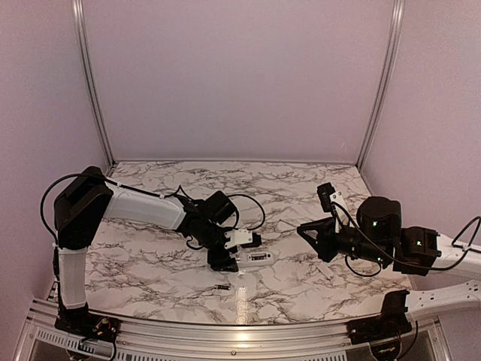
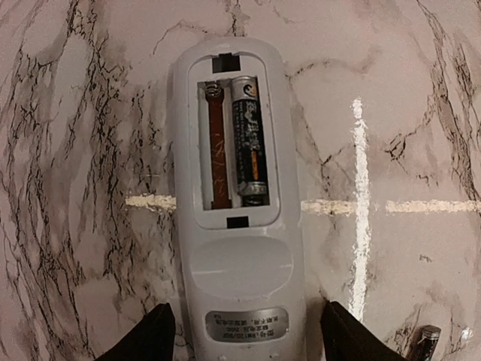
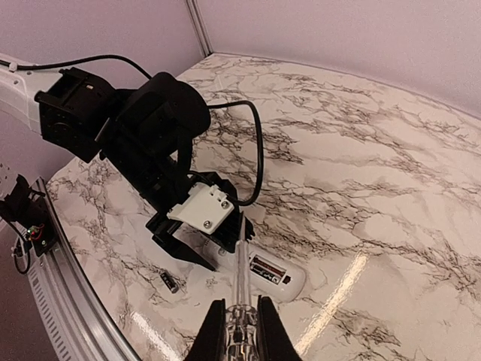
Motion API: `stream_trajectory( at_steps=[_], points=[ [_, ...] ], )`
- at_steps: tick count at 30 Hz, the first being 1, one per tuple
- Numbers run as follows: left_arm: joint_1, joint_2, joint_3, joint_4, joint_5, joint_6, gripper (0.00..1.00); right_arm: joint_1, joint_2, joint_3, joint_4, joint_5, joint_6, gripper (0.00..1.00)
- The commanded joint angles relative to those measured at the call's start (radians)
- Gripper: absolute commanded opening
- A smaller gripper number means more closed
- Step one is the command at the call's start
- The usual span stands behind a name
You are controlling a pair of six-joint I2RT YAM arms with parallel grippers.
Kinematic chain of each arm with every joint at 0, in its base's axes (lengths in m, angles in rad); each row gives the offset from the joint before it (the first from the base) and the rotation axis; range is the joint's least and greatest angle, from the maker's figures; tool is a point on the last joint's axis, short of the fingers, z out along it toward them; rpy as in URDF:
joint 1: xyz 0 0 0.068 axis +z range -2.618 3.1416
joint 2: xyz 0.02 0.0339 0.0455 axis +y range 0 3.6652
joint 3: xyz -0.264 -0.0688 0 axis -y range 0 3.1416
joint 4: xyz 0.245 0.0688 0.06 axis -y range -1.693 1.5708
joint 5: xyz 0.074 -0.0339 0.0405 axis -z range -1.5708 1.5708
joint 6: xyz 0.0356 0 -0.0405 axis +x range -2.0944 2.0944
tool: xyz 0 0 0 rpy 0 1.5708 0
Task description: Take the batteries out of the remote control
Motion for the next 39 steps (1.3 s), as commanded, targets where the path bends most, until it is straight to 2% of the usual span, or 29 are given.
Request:
stream_trajectory(
  at_steps=[1, 6, 10, 14, 19, 22, 29, 32, 39],
  points=[
    [-0.016, 0.024, -0.037, 0.031, -0.026, 0.000, 0.69, 0.001, -0.008, -0.001, 0.017, -0.008, -0.012, 0.00],
    [-0.030, 0.024, -0.060, 0.057, -0.044, 0.000, 0.63, 0.001, -0.007, -0.002, 0.018, -0.010, -0.010, 0.00],
    [-0.030, 0.020, -0.077, 0.069, -0.039, 0.000, 0.45, 0.001, -0.009, -0.003, 0.016, -0.005, -0.008, 0.00],
    [-0.037, -0.010, -0.120, 0.110, -0.060, -0.011, 0.36, 0.001, -0.029, -0.002, 0.022, 0.015, -0.006, 0.00],
    [-0.051, -0.114, -0.241, 0.274, -0.135, -0.026, 0.34, 0.001, -0.051, 0.007, 0.022, 0.041, -0.012, 0.00],
    [-0.060, -0.185, -0.332, 0.403, -0.187, -0.029, 0.29, 0.001, -0.045, 0.019, 0.011, 0.074, -0.019, 0.00],
    [-0.072, -0.287, -0.496, 0.612, -0.290, 0.007, 0.12, 0.001, -0.016, 0.024, 0.027, 0.096, -0.056, 0.00],
    [-0.072, -0.297, -0.537, 0.682, -0.318, 0.012, 0.00, 0.002, 0.026, 0.055, 0.003, 0.079, -0.079, 0.00],
    [-0.073, -0.293, -0.607, 0.920, -0.400, 0.000, 0.00, 0.001, 0.111, 0.115, -0.027, 0.059, -0.130, 0.00]
  ],
)
